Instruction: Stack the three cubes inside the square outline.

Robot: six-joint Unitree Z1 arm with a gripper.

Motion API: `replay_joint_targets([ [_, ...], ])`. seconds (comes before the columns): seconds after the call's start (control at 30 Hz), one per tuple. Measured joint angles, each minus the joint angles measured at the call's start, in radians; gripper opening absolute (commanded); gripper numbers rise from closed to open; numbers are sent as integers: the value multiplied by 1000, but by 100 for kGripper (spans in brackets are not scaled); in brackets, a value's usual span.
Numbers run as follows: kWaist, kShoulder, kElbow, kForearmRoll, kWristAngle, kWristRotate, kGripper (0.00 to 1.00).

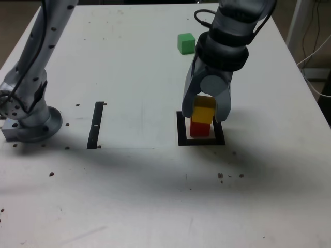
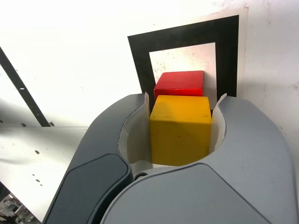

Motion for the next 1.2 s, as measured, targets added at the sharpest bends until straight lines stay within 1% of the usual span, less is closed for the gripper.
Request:
replay_joint_targets([
  [0.03, 2, 0, 2, -2, 0, 1, 35],
  [0.07, 4, 0, 4, -4, -1, 1, 43],
  [0.1, 4, -1, 7, -5, -1, 1, 53],
  [0.13, 5, -2, 12, -7, -1, 2, 67],
  [0.2, 7, -3, 18, -10, -1, 3, 87],
  [0.23, 8, -4, 21, -11, -1, 4, 94],
  [0.27, 9, -3, 27, -12, -1, 4, 98],
  [0.3, 10, 1, 33, -14, -1, 5, 99],
  [0.57, 11, -3, 46, -23, 0, 6, 100],
  [0.63, 11, -14, 51, -25, 6, 6, 100],
  [0.73, 11, -40, 63, -25, 27, 6, 100],
  [0.87, 11, -95, 83, -22, 71, 7, 100],
  [1.03, 30, -145, 92, -5, 116, 28, 100],
  [1.2, 86, -164, 92, 3, 136, 68, 100],
])
